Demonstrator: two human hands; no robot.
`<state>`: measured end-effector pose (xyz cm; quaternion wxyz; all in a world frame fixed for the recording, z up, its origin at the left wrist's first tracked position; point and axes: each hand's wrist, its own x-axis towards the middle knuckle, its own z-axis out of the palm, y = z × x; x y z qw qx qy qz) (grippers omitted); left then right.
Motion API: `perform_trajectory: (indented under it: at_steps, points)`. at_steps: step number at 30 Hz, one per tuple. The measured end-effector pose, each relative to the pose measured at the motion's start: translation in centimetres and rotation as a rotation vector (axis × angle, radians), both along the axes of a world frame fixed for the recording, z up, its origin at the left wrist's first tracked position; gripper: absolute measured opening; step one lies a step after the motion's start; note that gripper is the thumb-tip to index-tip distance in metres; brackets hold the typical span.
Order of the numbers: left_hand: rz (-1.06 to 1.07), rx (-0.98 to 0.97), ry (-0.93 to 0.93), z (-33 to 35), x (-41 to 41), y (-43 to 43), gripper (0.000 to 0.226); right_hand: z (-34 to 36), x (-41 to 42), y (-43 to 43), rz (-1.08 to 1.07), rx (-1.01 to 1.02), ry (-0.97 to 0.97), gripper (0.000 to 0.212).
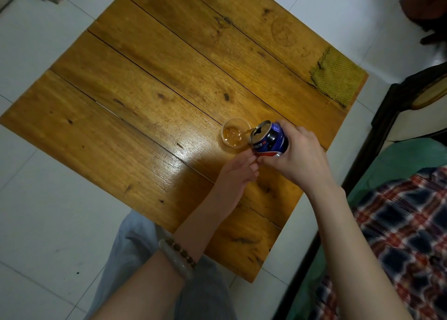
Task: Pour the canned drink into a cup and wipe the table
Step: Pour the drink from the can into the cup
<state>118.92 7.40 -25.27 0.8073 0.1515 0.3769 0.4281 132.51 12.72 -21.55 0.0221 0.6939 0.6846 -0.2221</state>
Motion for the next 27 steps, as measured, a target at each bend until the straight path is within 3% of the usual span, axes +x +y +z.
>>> perform_trajectory:
  at_steps: [13, 27]
  points:
    - [-0.016, -0.004, 0.037, 0.2, 0.3, 0.1, 0.050, 1.0, -0.1, 0.1, 0.006, -0.016, -0.014, 0.078]
    - [0.005, -0.033, 0.014, 0.1, 0.4, 0.2, 0.041, 1.2, -0.2, 0.3, 0.023, -0.017, -0.038, 0.079]
